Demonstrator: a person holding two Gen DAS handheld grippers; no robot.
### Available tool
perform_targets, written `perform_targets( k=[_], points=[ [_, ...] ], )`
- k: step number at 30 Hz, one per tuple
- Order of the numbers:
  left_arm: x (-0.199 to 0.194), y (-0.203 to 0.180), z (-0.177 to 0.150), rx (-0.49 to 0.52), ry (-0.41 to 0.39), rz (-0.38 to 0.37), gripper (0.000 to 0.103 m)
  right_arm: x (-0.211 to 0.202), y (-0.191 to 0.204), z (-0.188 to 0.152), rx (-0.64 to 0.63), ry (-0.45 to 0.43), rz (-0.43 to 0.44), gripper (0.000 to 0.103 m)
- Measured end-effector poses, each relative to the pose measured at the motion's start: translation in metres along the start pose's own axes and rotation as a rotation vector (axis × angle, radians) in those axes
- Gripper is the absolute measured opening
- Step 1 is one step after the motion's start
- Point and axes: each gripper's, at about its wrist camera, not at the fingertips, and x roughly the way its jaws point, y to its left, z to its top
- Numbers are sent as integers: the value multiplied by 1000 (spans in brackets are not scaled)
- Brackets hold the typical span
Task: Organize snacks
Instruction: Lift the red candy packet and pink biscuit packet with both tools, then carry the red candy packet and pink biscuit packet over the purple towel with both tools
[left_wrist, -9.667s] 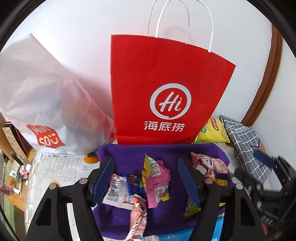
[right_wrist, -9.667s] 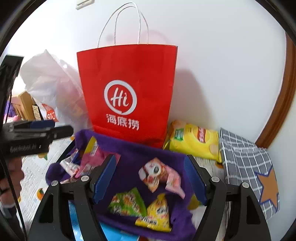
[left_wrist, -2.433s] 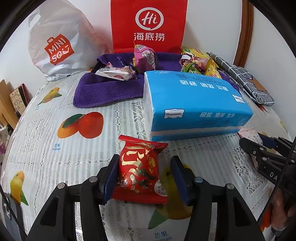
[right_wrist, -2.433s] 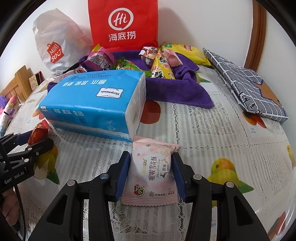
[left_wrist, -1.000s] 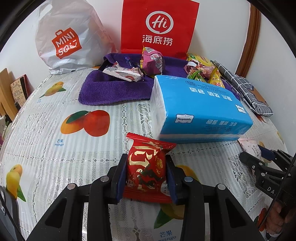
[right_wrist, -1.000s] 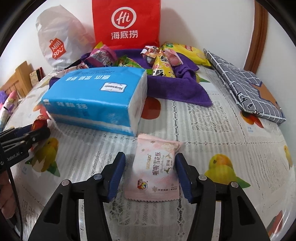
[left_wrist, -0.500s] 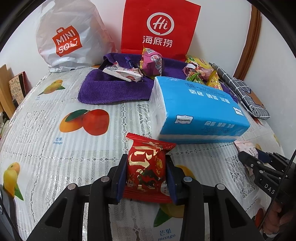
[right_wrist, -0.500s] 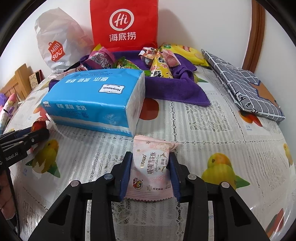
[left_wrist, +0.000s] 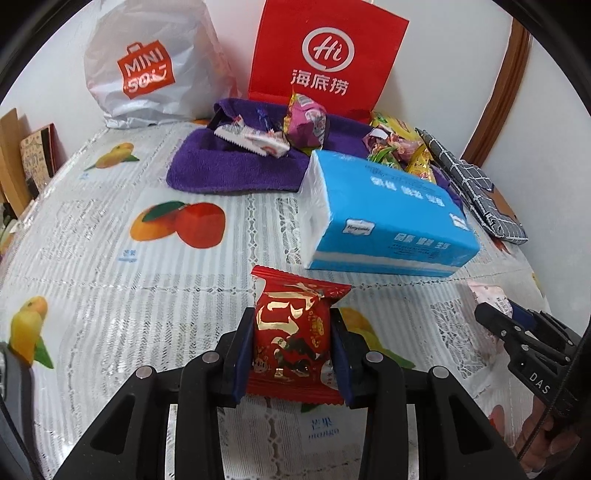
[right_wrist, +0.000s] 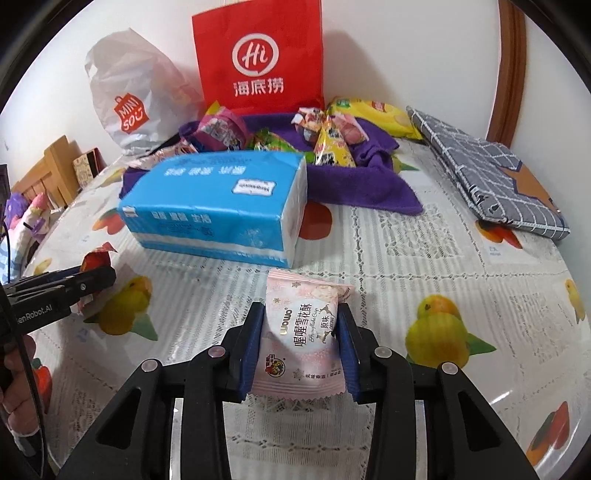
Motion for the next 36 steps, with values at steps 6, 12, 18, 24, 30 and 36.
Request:
perform_targets(
  k=[6, 12, 18, 24, 30, 36],
  points=[
    [-26, -10, 4, 21, -37, 0, 35, -23, -2, 5, 10, -43, 0, 39],
    [-54, -24, 11, 39, -60, 1, 35, -48, -4, 14, 26, -82, 0, 39],
    [-79, -34, 21, 46, -88, -12, 35, -77, -4, 23, 21, -131, -5, 39],
    [-99, -40, 31, 51, -104, -10, 35, -100, -1, 31, 13, -154, -10, 39],
    [-116, -42, 44, 59, -121, -1, 35, -115, 5, 42, 5, -183, -1, 39],
    [-130, -44, 58, 64, -144, 0, 35, -122, 7, 56, 8, -197, 11, 39]
  ],
)
